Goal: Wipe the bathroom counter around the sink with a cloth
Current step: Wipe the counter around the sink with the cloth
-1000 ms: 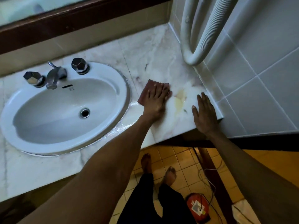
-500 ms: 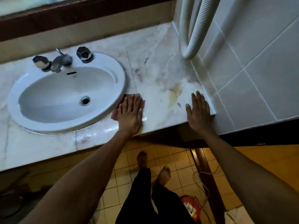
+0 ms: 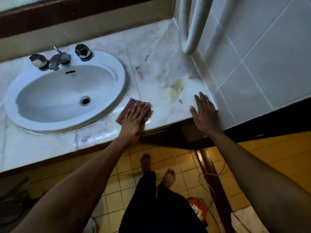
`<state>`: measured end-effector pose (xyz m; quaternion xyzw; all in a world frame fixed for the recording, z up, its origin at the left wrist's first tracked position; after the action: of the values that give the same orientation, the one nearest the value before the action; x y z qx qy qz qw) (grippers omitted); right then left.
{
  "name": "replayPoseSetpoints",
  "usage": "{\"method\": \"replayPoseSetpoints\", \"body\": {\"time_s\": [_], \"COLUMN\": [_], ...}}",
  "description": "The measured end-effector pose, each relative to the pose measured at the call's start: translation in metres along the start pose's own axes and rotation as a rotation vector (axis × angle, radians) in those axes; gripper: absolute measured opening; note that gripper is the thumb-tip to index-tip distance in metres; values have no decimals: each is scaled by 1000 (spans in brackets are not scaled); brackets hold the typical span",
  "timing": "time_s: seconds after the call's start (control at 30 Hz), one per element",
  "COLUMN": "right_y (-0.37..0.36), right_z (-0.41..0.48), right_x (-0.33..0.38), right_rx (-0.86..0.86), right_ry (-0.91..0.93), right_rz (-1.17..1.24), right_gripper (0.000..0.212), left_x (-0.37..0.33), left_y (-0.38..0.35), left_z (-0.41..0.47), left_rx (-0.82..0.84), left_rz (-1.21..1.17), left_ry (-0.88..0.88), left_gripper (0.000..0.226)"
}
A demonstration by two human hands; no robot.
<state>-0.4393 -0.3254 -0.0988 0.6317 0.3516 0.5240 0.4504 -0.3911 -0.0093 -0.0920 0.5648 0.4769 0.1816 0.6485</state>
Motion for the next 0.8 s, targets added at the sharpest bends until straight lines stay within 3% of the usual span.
{"method": "replayPoseSetpoints", "body": {"time_s": [0.07, 0.13, 0.2, 0.27, 0.4, 0.57, 0.8], "right_y": [0, 0, 1, 2, 3, 1, 1], "right_z": [-2, -3, -2, -2, -3, -7, -24], "right_x": [-1, -2, -4, -5, -7, -3, 2], "right_rx": [6, 20, 32, 39, 17, -10, -41], "right_ry": [-4, 0, 3, 9, 12, -12, -93], "right_rz": [-6, -4, 4, 3, 11, 15, 14], "right_gripper": [63, 63, 61, 59, 60, 58, 55], "left_x": [-19, -49, -83, -102, -63, 12, 2], "left_y": [-8, -21, -35, -41, -29, 10, 7], "left_z": [25, 41, 40, 26, -5, 0, 116], "left_rx": [-51, -59, 6, 61, 91, 23, -71], "left_rz": [19, 8, 13, 6, 78, 94, 15], "left_ry": [125, 136, 11, -115, -218, 4, 303], "left_gripper": [56, 64, 72, 63, 56, 55, 55]}}
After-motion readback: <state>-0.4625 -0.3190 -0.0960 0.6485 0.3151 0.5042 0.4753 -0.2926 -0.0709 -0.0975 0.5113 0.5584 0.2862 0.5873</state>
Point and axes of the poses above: each hand's wrist, its own z-axis towards the middle knuckle, its own y-axis out of the back of the hand, x = y × z, the point moved 2 cm from there along z, towards the middle knuckle, and after that the axes turned 4 degrees about -z, right-handed, at the moved point
